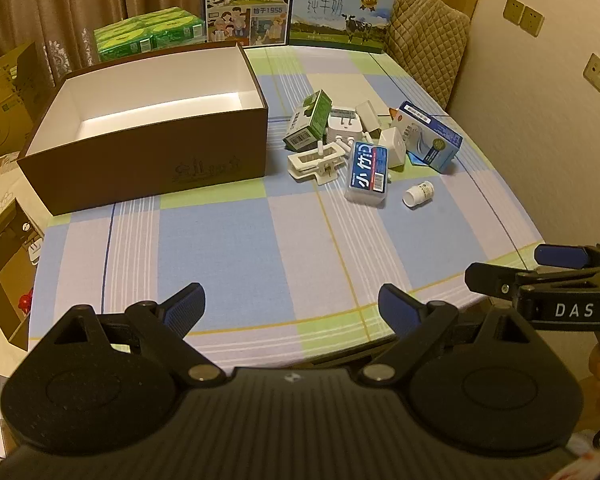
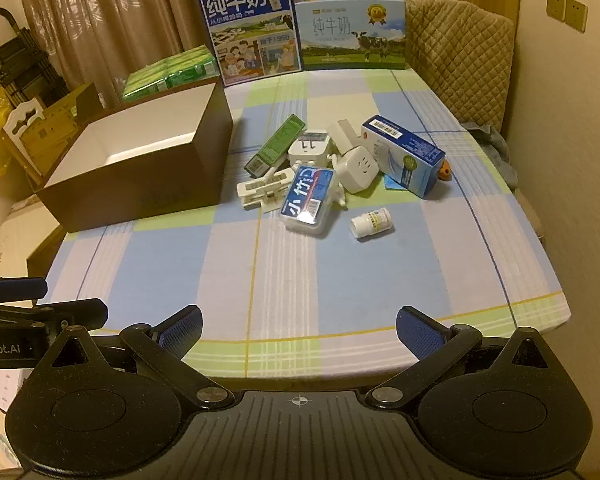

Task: Organize rigid objects

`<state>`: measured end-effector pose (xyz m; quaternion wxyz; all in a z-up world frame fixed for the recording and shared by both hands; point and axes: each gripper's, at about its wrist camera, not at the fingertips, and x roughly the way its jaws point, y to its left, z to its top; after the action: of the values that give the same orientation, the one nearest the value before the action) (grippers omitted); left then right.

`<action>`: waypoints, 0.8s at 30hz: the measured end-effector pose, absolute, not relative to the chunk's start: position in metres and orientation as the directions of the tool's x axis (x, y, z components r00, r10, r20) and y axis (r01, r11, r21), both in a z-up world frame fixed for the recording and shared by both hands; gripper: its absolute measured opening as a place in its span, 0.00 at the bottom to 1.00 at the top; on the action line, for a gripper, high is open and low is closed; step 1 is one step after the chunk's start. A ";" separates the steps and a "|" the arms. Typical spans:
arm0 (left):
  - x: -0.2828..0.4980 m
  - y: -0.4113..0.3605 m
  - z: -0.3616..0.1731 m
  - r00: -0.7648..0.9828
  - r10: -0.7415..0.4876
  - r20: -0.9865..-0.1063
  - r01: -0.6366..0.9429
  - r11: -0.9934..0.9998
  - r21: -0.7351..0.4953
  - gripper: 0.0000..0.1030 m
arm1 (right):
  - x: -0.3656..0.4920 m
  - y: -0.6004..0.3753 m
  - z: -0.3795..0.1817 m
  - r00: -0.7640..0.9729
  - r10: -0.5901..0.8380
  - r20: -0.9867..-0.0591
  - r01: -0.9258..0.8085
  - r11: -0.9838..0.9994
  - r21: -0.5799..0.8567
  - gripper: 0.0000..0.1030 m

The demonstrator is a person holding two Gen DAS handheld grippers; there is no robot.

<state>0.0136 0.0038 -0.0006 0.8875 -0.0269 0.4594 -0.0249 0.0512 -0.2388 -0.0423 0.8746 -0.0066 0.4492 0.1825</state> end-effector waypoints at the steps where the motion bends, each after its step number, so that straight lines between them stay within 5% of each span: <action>1: 0.013 0.005 -0.001 0.577 -0.070 -0.814 0.021 0.997 -0.071 0.89 | 0.051 -0.239 -0.042 0.530 0.313 -0.788 -0.325 0.933 0.152 0.98; 24: 0.017 0.009 -0.004 0.575 -0.093 -0.813 0.068 0.996 -0.066 0.89 | 0.047 -0.235 -0.044 0.542 0.301 -0.785 -0.296 0.942 0.156 0.98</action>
<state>0.0165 0.0088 -0.0037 0.8872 -0.0135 0.4590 -0.0454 0.0467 -0.2348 -0.0437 0.8782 0.0023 0.4471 0.1699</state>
